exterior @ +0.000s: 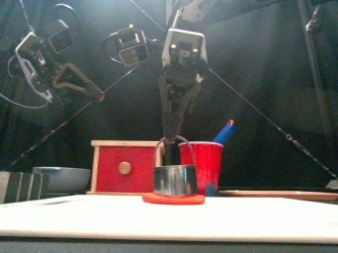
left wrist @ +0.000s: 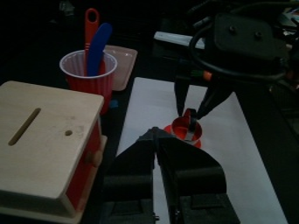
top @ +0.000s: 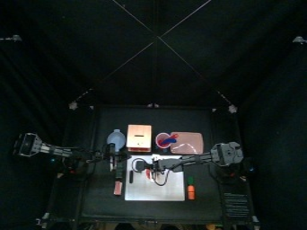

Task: Get the cutter from the drawer then cut the dough then place the extra dough in the bowl
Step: Cut the dough

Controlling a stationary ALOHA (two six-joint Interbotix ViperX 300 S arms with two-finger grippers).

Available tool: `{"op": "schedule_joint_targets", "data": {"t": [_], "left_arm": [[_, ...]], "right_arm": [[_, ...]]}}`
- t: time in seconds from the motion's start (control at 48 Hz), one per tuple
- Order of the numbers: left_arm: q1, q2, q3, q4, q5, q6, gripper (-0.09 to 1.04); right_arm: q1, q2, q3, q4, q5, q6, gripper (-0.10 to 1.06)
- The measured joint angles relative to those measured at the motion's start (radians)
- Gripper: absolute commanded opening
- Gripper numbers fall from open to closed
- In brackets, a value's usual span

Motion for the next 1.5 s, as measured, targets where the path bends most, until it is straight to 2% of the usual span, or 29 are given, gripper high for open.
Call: {"op": "schedule_joint_targets", "data": {"t": [0.062,0.146,0.271,0.396,0.521,0.583,0.667,0.792,0.979,1.375,1.5], "left_arm": [[-0.002,0.000,-0.008,0.000,0.000,0.000,0.41],[-0.002,0.003,-0.018,-0.002,0.000,0.000,0.41],[-0.003,0.015,-0.041,-0.005,0.000,-0.002,0.41],[-0.003,0.026,-0.061,-0.025,0.000,-0.002,0.41],[-0.002,0.037,-0.078,-0.044,0.000,-0.002,0.41],[-0.003,0.040,-0.087,-0.052,0.000,-0.002,0.41],[-0.003,0.051,-0.097,-0.064,0.000,0.000,0.41],[-0.003,0.071,-0.106,-0.074,0.000,-0.002,0.41],[-0.002,0.087,-0.107,-0.078,0.000,-0.002,0.41],[0.003,0.089,-0.117,-0.078,0.000,0.002,0.41],[0.003,0.089,-0.117,-0.078,0.000,0.002,0.41]], "right_arm": [[0.006,-0.044,0.040,0.011,-0.048,0.009,0.74],[0.014,-0.130,0.140,0.018,-0.176,0.009,0.74],[0.012,-0.278,0.351,0.058,-0.529,0.009,0.74],[0.011,-0.377,0.543,0.078,-0.813,0.009,0.74],[0.003,-0.422,0.675,0.087,-1.026,0.009,0.76],[-0.015,-0.428,0.727,0.104,-1.112,-0.002,0.75],[-0.037,-0.430,0.755,0.086,-1.146,-0.012,0.75],[-0.040,-0.431,0.756,-0.006,-1.190,0.003,0.76],[-0.041,-0.431,0.764,0.038,-1.236,0.005,0.82],[-0.041,-0.430,0.776,0.029,-1.281,-0.006,0.85],[-0.049,-0.430,0.782,0.023,-1.289,-0.011,0.80]]}}
